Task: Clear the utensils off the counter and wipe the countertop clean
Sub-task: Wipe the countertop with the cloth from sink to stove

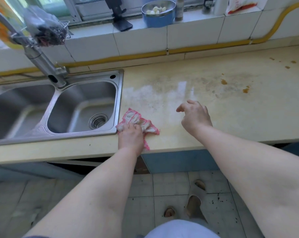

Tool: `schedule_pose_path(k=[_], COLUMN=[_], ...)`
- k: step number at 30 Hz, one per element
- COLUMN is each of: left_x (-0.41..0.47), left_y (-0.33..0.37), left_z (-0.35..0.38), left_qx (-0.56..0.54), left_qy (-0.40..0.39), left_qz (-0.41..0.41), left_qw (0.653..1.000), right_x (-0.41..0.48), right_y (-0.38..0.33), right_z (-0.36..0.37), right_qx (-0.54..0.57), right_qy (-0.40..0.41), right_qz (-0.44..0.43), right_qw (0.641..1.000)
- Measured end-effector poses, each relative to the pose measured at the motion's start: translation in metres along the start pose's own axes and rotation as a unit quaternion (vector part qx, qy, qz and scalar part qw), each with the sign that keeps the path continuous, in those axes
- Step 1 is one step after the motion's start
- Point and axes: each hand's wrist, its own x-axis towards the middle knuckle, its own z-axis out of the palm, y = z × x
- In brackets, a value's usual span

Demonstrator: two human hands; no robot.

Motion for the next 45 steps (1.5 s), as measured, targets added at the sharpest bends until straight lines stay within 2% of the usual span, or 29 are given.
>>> schedule_pose_path(k=[2, 4, 5, 7, 8, 9, 10, 12, 13, 15, 17, 19, 22, 24, 27, 31, 37, 45], left_x=[0.001, 0.003, 0.004, 0.012, 0.017, 0.021, 0.025, 0.03, 0.03, 0.026, 0.022, 0.019, 0.018, 0.022, 0.028, 0.032, 0.032, 0.029], left_y=[-0.007, -0.007, -0.007, -0.003, -0.004, -0.005, -0.007, -0.015, -0.017, -0.013, -0.004, 0.005, 0.022, 0.044, 0.084, 0.143, 0.212, 0.307], left_z=[-0.009, -0.027, -0.04, -0.06, -0.064, -0.067, -0.067, -0.058, -0.052, -0.044, -0.026, -0.002, 0.01, 0.005, -0.006, -0.016, -0.032, -0.044], left_qx=[-0.055, -0.214, -0.312, -0.498, -0.55, -0.57, -0.547, -0.37, -0.288, -0.228, -0.165, -0.12, -0.126, -0.146, -0.144, -0.142, -0.143, -0.125], left_qy=[-0.003, -0.046, -0.058, -0.072, -0.066, -0.052, -0.04, -0.023, -0.006, 0.021, -0.033, -0.078, -0.077, -0.093, -0.099, -0.119, -0.159, -0.167], left_qz=[-0.008, -0.03, -0.042, -0.061, -0.067, -0.075, -0.088, -0.135, -0.137, -0.048, 0.08, 0.101, 0.019, 0.003, 0.048, 0.112, 0.144, 0.223], left_qw=[0.998, 0.975, 0.947, 0.862, 0.83, 0.816, 0.832, 0.919, 0.948, 0.972, 0.983, 0.985, 0.989, 0.985, 0.983, 0.976, 0.966, 0.952], right_x=[-0.003, -0.004, -0.003, 0.0, 0.003, 0.006, 0.008, 0.011, 0.011, 0.011, 0.009, 0.007, 0.003, 0.003, 0.006, 0.002, -0.009, 0.0], right_y=[-0.002, -0.004, -0.007, -0.012, -0.015, -0.016, -0.018, -0.018, -0.017, -0.012, -0.004, 0.01, 0.039, 0.058, 0.072, 0.098, 0.159, 0.201], right_z=[-0.003, -0.008, -0.011, -0.015, -0.016, -0.015, -0.014, -0.01, -0.008, -0.006, -0.005, -0.004, -0.008, -0.014, -0.022, -0.032, -0.051, -0.083], right_qx=[-0.002, -0.002, -0.003, -0.002, -0.002, -0.003, -0.004, -0.005, -0.008, -0.015, -0.019, -0.022, -0.036, -0.048, -0.053, -0.055, -0.047, -0.03], right_qy=[0.004, 0.005, 0.006, 0.009, 0.012, 0.016, 0.017, 0.014, 0.011, 0.002, -0.009, -0.015, -0.023, -0.026, -0.012, -0.027, -0.038, -0.017], right_qz=[0.001, 0.011, 0.012, 0.009, 0.002, -0.006, -0.013, -0.02, -0.021, -0.015, 0.0, 0.019, 0.052, 0.091, 0.127, 0.134, 0.156, 0.162], right_qw=[1.0, 1.0, 1.0, 1.0, 1.0, 1.0, 1.0, 1.0, 1.0, 1.0, 1.0, 0.999, 0.998, 0.994, 0.99, 0.989, 0.986, 0.986])
